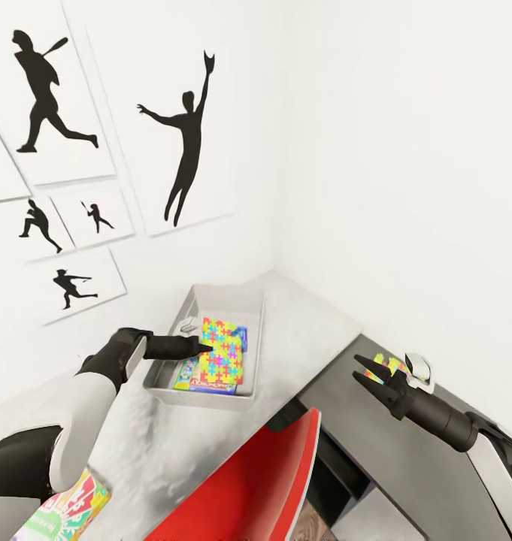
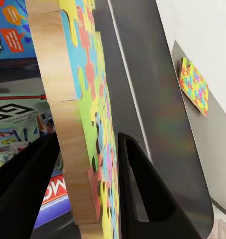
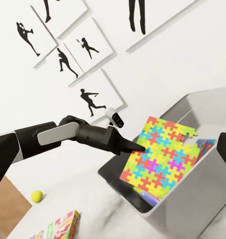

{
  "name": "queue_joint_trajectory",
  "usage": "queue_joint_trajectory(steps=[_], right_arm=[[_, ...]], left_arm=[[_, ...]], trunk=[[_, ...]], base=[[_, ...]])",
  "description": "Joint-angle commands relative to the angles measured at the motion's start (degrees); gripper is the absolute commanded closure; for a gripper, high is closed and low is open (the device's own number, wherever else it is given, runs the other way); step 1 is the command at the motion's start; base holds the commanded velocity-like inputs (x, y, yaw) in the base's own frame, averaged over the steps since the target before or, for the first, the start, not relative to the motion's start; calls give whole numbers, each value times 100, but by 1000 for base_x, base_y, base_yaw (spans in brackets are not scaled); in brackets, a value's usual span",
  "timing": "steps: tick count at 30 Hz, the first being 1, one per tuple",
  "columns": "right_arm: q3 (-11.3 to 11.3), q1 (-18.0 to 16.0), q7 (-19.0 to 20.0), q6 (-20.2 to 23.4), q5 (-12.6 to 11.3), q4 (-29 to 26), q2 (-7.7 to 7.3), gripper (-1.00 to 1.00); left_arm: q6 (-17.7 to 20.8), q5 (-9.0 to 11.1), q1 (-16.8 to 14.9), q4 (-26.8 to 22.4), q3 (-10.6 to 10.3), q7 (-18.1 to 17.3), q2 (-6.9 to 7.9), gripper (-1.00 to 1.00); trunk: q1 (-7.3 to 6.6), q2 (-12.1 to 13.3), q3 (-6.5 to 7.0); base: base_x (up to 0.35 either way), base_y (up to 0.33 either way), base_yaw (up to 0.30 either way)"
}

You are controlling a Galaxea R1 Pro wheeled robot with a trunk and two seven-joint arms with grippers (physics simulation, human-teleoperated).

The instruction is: Put all the toys in the child's room - the three board games (two on the bed and one on the table), the two jigsaw puzzles on the table, and the tennis ball on the table - inside the toy box on the table in the child's room.

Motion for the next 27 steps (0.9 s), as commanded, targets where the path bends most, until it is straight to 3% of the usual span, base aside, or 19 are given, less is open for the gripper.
queue_joint_trajectory(steps=[1,24,25,27], right_arm=[[0,-4,6,52,-39,0,-2,-100],[0,-4,15,17,-44,8,19,-100],[0,-4,15,17,-42,9,21,-100],[0,-4,20,17,-40,9,19,-100]], left_arm=[[33,-57,-5,-3,47,-42,-4,100],[19,-57,-13,-126,46,-48,21,100],[19,-57,-13,-126,46,-48,21,-100],[19,-57,-13,-128,46,-48,18,-100]], trunk=[[3,-12,-21],[3,-12,-51],[3,-12,-51],[3,-12,-51]], base=[[0,0,0],[0,0,0],[0,0,0],[0,0,0]])
